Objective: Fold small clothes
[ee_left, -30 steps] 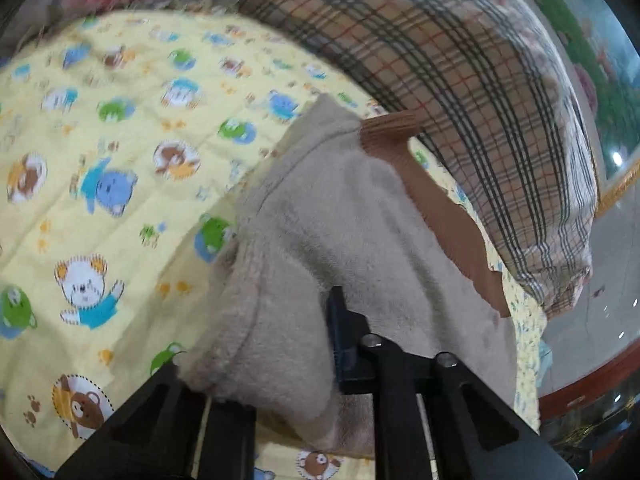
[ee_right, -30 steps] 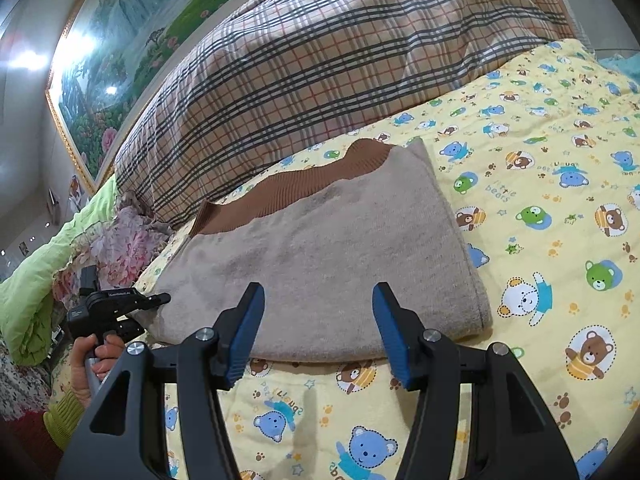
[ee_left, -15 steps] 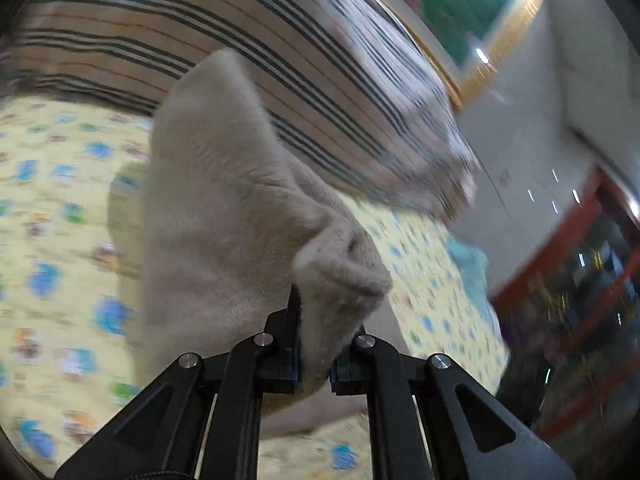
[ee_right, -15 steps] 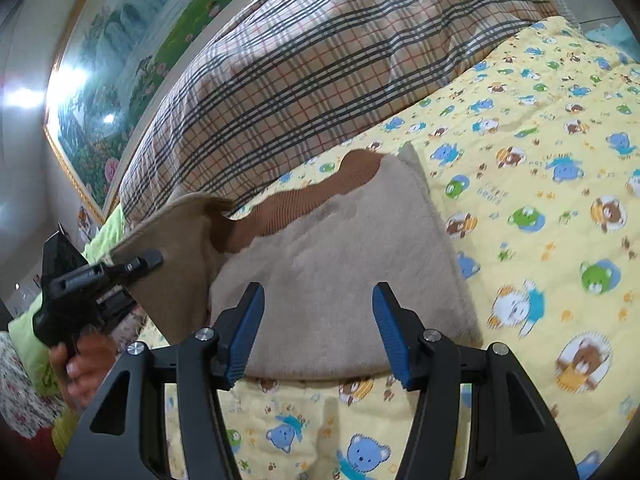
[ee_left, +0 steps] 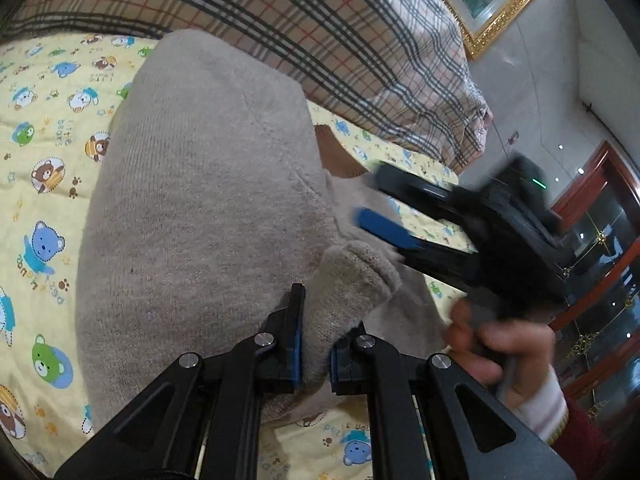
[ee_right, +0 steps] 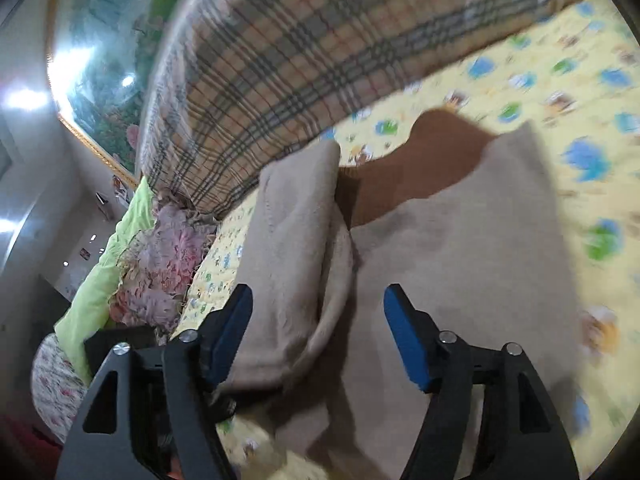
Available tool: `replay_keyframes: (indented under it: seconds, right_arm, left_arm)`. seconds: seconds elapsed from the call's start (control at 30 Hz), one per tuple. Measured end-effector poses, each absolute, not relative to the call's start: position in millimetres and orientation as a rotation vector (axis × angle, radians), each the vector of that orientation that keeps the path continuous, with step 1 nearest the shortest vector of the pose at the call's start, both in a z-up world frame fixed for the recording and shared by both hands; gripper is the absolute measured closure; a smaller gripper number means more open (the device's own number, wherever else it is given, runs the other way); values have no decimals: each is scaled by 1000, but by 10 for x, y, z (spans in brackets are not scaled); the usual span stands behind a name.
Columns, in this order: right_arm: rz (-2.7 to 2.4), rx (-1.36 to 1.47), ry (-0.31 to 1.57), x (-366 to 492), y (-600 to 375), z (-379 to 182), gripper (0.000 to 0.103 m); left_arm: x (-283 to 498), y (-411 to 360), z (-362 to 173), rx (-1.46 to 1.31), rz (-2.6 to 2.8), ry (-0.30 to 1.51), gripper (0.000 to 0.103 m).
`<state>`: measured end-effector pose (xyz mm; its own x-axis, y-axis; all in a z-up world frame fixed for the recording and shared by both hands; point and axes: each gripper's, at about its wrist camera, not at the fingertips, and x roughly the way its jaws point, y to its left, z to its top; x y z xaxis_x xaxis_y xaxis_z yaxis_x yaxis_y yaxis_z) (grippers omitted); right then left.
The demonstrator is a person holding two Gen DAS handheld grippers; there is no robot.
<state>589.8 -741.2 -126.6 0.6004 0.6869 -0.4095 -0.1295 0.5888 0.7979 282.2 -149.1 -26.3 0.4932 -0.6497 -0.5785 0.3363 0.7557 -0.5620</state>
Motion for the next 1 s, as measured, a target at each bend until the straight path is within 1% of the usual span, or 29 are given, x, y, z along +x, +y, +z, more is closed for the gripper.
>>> replay_keyframes:
  seconds: [0.17,0.2,0.23,0.27,0.33,0.47,0.57,0.63,0.77,0.83,0.93,0.97,1.0]
  right_arm:
    - [620,879,867,6339,-7123,-1457,34]
    - [613,861,873,6399,-7056,-1448,38]
    - [643,846,878,6449,-6973,-1425,63]
    - [657,827,888,6480,-6919,-1393,85]
    - [625,758,894,6477,-6860,-1256,86]
    - [647,738,745,6222,-7148,-787,88]
    - [592,691,701,6041,-7442,-627,88]
    - [527,678,727,5975,-7665,-716,88]
    - [424,656,820,5916,-7924,-1119,88]
    - [390,652,859,5903,-7986,-1319,88]
    - [393,672,846,5864,-8103,-1372,88]
    - [395,669,836,5873,-8105,-1351,88]
    - [397,657,826,5887,-8101,-1323,88]
  left_arm:
    - [2733,-1435,-251,-404,-624,870,95]
    - [2738,-1440,-259,-399,-620,874,95]
    - [2732,-1443,-255,-395,-614,878,95]
    - [2722,-1448,-241,-395,-612,876,95]
    - [2695,-1489,-134,-389,-619,859,95]
    - [2614,-1718,161,-373,-702,803,95]
    - [2604,-2050,209,-338,-750,802,94]
    - [2626,-2277,91,-323,-760,841,94]
    - [2649,-2623,-241,-292,-746,939,94]
    - [2617,-2728,-330,-264,-731,954,94]
    - [2575,-2790,-359,-231,-714,932,94]
    - [2581,-2805,-350,-225,-707,923,90]
    - [2582,-2800,-354,-226,-705,925,89]
